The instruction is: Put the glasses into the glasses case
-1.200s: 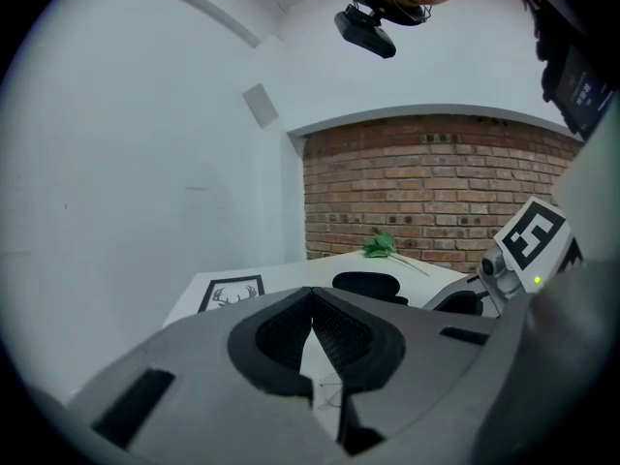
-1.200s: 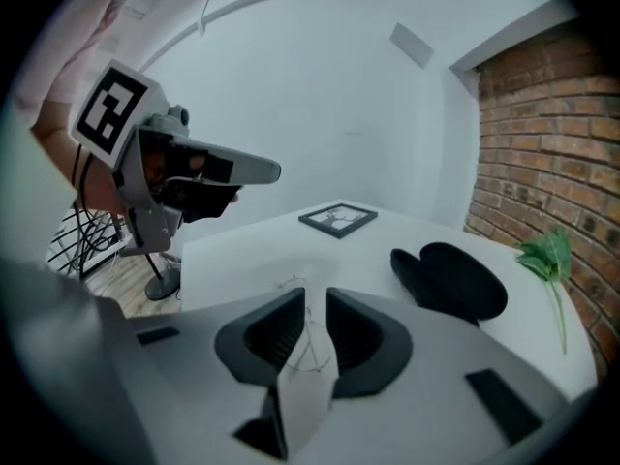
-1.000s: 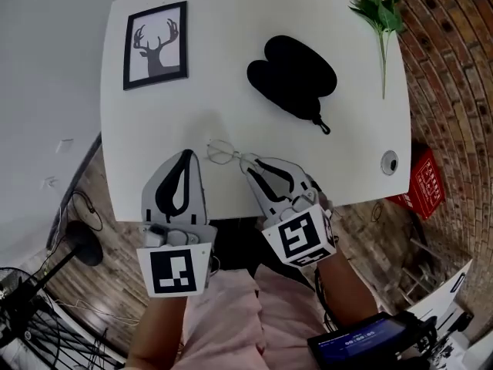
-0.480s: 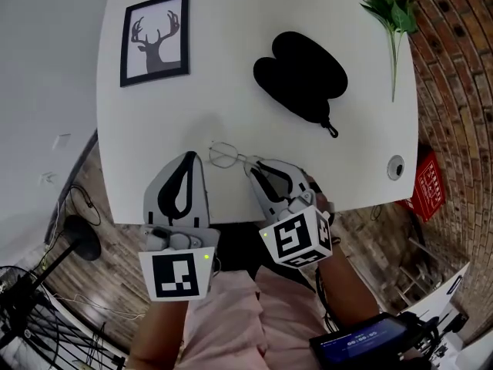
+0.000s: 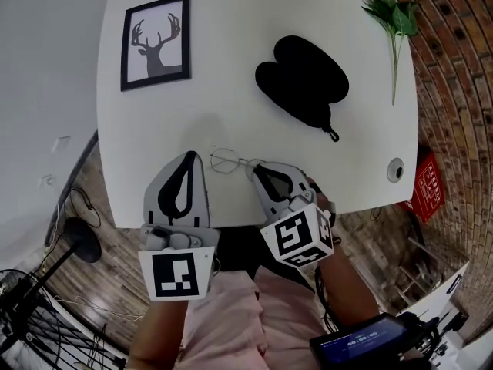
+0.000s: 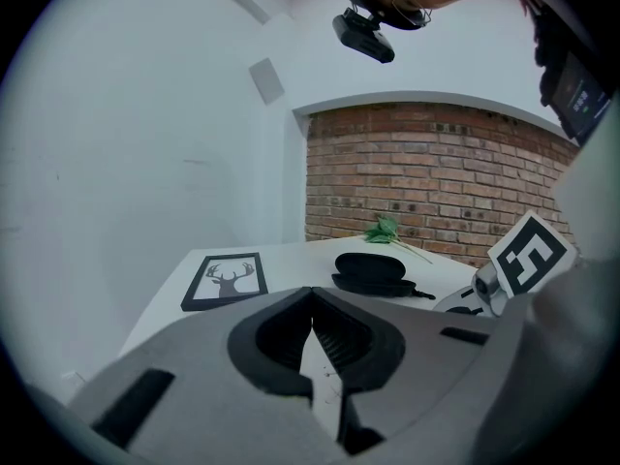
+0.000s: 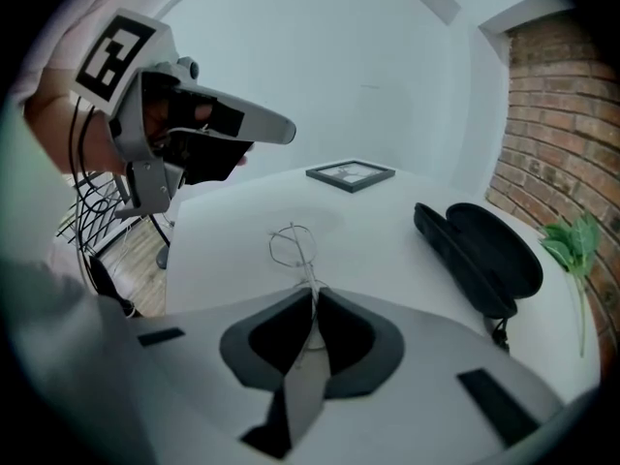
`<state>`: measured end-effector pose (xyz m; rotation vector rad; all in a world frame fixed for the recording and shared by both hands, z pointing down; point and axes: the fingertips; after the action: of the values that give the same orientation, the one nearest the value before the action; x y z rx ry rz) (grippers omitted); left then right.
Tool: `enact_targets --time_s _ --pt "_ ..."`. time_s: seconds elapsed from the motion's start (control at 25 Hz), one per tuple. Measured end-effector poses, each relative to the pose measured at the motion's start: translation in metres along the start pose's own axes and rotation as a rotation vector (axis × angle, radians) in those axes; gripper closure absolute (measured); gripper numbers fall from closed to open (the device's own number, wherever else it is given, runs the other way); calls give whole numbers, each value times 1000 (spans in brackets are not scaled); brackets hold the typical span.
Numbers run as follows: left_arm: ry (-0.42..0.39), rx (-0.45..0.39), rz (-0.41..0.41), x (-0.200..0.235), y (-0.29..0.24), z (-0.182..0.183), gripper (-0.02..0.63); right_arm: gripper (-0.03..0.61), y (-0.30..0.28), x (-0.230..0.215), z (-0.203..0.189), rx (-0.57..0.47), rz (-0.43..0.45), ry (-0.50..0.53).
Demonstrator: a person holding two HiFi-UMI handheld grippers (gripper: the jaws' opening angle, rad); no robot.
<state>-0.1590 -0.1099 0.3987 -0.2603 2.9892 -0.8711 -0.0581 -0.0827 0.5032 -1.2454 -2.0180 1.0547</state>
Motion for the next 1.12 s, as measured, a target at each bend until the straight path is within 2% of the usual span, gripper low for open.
enact_targets --time_s 0.48,0.84,1.12 --pt "-25 -42 -19 5 -2 25 609 558 26 -25 30 -88 -88 -65" --pt "-61 -158 -62 3 -2 89 609 558 77 -75 79 -187 -224 -95" --pt "-105 -256 -119 -8 -3 138 609 558 120 -119 99 -222 -358 -118"
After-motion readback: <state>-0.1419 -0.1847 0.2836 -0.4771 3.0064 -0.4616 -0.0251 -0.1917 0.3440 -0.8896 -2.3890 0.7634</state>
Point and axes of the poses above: the fingertips, and each gripper's own axes: y backward along the fingers, x to its left, z out of its top, and after that the axes turned 9 degrees about x, right-handed
